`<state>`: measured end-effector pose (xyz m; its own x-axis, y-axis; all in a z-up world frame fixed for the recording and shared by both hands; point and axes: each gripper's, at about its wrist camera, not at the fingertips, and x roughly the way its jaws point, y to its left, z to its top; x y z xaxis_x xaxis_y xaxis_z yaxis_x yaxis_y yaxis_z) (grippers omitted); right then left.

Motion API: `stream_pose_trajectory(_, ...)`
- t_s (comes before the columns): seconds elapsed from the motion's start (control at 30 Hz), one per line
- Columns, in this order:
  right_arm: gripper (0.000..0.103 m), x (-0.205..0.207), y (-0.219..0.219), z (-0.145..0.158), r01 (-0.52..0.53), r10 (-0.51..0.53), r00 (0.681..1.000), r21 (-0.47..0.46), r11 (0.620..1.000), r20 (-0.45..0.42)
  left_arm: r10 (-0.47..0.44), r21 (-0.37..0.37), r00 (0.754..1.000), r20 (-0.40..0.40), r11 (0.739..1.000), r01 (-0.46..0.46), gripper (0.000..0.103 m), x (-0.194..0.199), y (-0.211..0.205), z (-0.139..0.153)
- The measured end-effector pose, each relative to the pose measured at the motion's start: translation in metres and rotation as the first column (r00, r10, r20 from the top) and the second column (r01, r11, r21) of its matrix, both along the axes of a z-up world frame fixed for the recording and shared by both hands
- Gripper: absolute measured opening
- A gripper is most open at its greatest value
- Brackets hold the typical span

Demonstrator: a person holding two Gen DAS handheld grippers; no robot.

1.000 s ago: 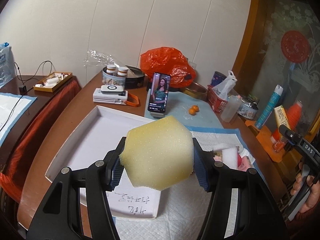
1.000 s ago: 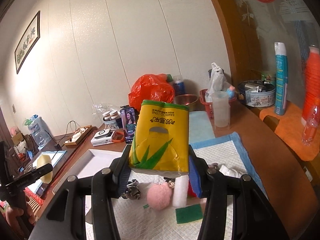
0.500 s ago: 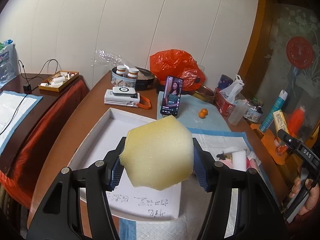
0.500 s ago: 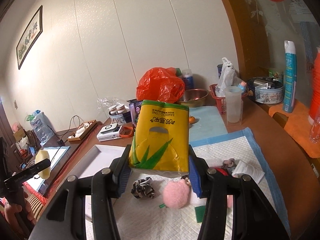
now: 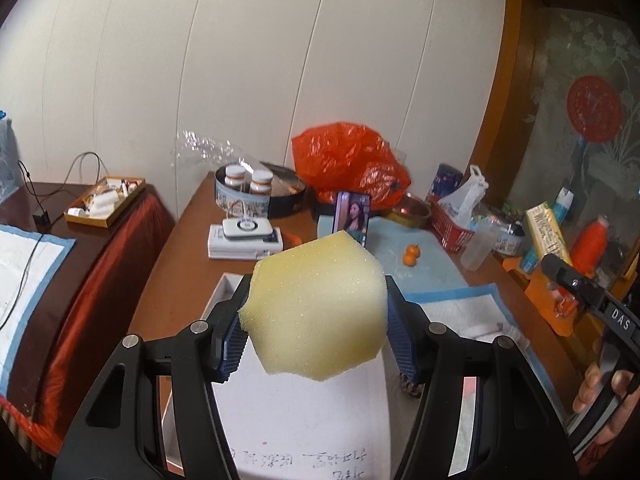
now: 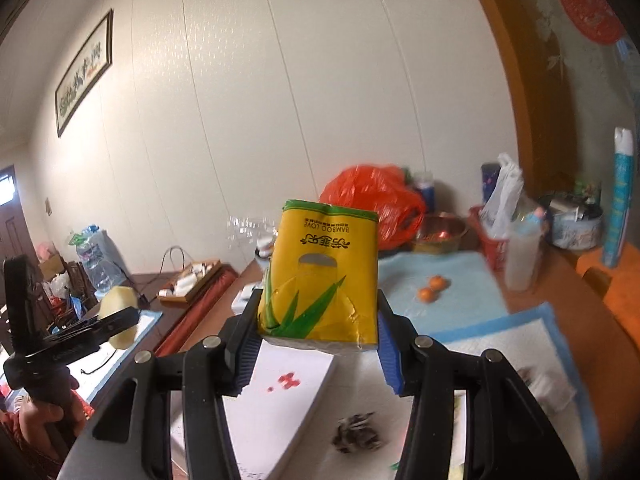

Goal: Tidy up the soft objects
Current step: 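Carry sponge and tissue pack into the white tray and open both grippers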

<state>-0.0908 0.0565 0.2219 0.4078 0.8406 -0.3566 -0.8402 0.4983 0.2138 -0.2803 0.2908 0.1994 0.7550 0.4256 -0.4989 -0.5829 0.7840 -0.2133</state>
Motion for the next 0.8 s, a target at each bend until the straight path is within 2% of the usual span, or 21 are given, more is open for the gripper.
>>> stream_pose_trajectory(0.2,0.051,-0.022,0.041,-0.056,-0.037,0.025,0.994,-0.113,0.993,-0.108,-0.018,-0.029,0.997,-0.080,0.999,0.016,0.061,0.007,0.017,-0.033)
stream_pose_trajectory(0.33,0.051,-0.039,0.065,-0.083,-0.063,0.036,0.987,-0.173,0.983,-0.158,-0.030,-0.044,0.992,-0.122,0.999,0.024,0.061,0.009,0.030,-0.050)
stream_pose_trajectory(0.6,0.051,-0.055,0.105,-0.118,-0.089,0.029,0.972,-0.253,0.963,-0.232,-0.087,-0.116,0.972,-0.216,0.991,0.063,0.061,0.021,0.049,-0.094)
stream_pose_trajectory(0.8,0.051,-0.051,0.121,-0.141,-0.075,-0.020,0.958,-0.318,0.945,-0.285,-0.107,-0.162,0.962,-0.251,0.985,0.067,0.061,0.027,0.061,-0.116)
